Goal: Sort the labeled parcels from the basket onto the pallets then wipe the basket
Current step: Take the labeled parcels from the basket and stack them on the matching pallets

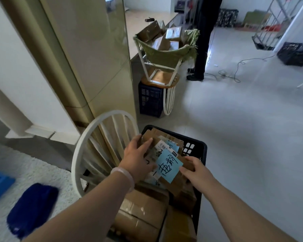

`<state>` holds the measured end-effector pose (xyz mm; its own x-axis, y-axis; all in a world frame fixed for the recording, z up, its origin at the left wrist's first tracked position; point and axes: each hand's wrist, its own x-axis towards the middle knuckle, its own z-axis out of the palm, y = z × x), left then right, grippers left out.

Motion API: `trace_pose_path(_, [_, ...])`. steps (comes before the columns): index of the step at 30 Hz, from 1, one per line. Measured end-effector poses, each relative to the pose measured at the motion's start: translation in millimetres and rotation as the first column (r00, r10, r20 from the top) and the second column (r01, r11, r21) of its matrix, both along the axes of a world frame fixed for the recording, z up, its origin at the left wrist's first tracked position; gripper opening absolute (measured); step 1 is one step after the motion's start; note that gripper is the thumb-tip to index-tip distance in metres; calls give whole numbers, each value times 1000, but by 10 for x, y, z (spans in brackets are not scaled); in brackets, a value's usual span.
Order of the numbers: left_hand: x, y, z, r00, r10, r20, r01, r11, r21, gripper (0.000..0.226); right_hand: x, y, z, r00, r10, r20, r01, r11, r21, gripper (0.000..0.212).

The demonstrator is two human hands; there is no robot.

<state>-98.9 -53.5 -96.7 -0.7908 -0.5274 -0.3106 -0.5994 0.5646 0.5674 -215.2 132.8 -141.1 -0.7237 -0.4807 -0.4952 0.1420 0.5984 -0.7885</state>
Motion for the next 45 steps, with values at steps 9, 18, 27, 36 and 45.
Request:
trace_pose_path(9, [131,209,243,959,-45,-281,-11,981,-194,89,84,250,328,999,-48,-2,47,986,-158,38])
trace_pose_path(18, [298,595,70,925,143,-352,-74,976,204,121,294,160,448,994,-60,92,82,962,-260,41])
trace_pose_path(27, [596,430,87,896,193,-400,-96,963,251,127,475,-4,605,953,207,-222,-238,963,-126,71])
trace_pose_path(36, [1353,184,230,845,203,-495,-161,979,128,120,1039,-509,843,692,544,-475,-596,801,49,83])
trace_pose_path(45, [2717,-63,374,788,385,-480,-378,918,115,133,2252,-1159,914,566,636,-525,-735,677,29,82])
